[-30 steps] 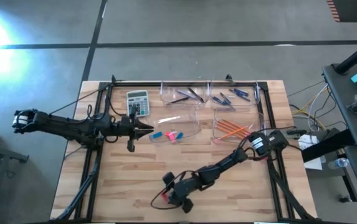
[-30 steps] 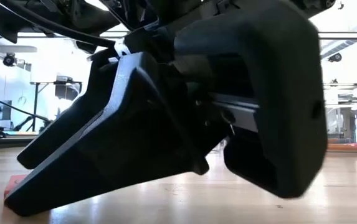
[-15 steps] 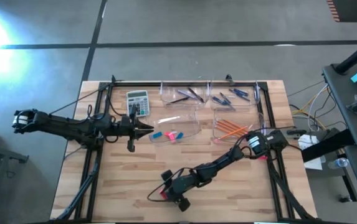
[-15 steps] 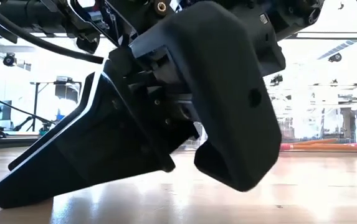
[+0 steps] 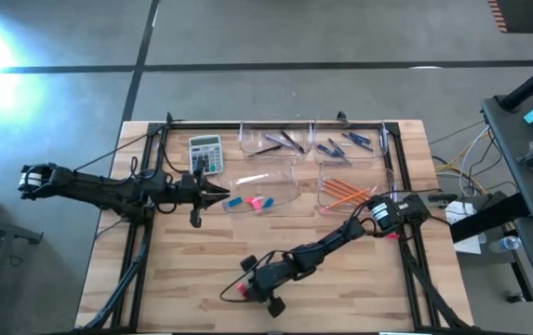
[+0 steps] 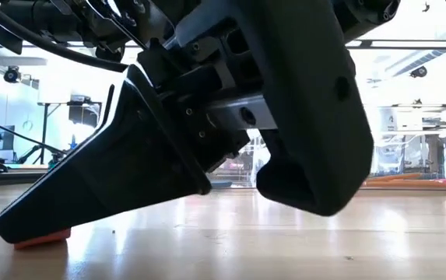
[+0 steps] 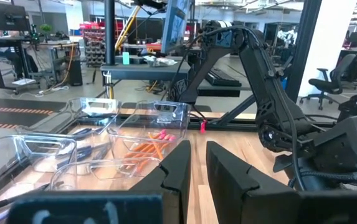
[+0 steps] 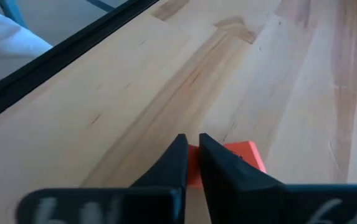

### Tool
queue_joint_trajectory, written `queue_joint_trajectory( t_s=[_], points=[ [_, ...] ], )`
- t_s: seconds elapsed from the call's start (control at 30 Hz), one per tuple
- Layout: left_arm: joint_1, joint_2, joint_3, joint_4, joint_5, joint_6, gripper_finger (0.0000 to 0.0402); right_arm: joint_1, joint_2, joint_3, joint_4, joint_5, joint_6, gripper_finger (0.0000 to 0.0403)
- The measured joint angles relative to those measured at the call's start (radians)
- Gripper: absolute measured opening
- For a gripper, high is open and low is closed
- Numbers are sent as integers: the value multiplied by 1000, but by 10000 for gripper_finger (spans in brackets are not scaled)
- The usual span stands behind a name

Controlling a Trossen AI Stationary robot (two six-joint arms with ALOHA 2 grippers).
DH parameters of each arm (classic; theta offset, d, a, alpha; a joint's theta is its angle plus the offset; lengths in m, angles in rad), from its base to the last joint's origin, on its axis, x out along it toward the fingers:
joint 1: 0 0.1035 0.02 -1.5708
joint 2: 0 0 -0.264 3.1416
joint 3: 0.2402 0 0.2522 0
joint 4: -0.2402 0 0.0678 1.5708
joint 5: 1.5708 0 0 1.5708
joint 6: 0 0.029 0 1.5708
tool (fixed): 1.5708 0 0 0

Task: Sort crayons/erasers/pens/pencils in bins
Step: Put the orange eraser into the bottom left transparent bin

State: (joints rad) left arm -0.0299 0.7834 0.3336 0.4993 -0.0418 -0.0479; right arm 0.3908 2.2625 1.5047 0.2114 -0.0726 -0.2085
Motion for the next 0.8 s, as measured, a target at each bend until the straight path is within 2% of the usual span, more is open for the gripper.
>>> queue_joint_trajectory(
  t_s=[0.17,0.37,0.53,0.8],
  points=[
    [0,0,0,0,5,-2,35,1,-33,5,-16,-8,1,10],
    [-7,-5,0,1,8,-2,35,-3,-129,2,-125,79,-26,9],
    [-18,-10,0,1,11,-2,35,1,-239,1,-211,100,-53,8],
    [-19,-14,0,1,13,-2,35,-27,-463,-54,-340,292,-130,8]
  ],
)
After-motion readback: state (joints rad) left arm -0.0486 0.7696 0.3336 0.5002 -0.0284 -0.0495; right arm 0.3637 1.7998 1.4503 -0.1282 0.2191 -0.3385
